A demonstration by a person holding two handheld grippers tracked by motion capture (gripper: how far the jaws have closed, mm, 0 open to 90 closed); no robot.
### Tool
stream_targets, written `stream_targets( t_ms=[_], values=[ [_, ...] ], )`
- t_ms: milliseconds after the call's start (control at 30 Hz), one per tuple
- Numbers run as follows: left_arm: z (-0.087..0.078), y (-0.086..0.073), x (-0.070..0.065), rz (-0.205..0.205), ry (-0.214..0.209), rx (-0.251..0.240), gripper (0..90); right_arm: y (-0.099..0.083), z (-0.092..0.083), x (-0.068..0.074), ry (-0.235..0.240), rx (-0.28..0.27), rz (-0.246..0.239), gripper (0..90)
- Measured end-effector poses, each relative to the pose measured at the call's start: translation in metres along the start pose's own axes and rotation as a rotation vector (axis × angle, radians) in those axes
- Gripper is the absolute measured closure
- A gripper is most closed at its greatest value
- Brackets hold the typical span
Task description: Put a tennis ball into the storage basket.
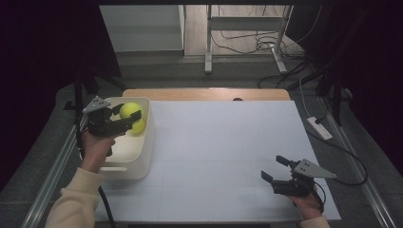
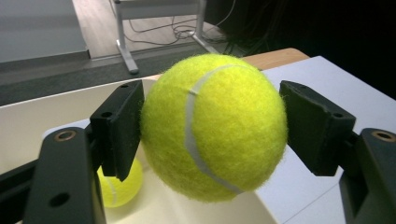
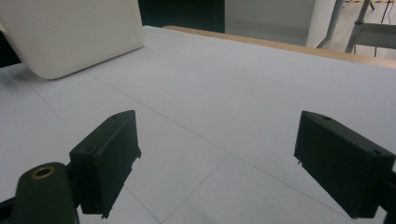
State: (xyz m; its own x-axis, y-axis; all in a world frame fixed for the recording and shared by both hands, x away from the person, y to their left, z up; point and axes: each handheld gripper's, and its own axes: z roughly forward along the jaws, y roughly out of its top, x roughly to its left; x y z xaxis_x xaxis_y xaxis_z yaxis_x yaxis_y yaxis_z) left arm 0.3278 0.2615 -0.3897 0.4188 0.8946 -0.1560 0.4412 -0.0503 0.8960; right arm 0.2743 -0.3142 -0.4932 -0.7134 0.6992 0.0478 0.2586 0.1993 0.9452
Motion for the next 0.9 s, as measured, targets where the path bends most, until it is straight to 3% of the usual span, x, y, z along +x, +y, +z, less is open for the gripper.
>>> stream_targets(
  t_ms=[467,900],
  values=[
    [0.004,-0.003,0.011,-0.001,0.047,0.053,27.1,0.0,0.0,0.0,0.002,-0.001,-0.001,13.9],
    [0.02,-0.006,0.012,0.016,0.053,0.186,26.9,0.0,0.0,0.0,0.003,0.0,-0.002,13.9]
  ],
)
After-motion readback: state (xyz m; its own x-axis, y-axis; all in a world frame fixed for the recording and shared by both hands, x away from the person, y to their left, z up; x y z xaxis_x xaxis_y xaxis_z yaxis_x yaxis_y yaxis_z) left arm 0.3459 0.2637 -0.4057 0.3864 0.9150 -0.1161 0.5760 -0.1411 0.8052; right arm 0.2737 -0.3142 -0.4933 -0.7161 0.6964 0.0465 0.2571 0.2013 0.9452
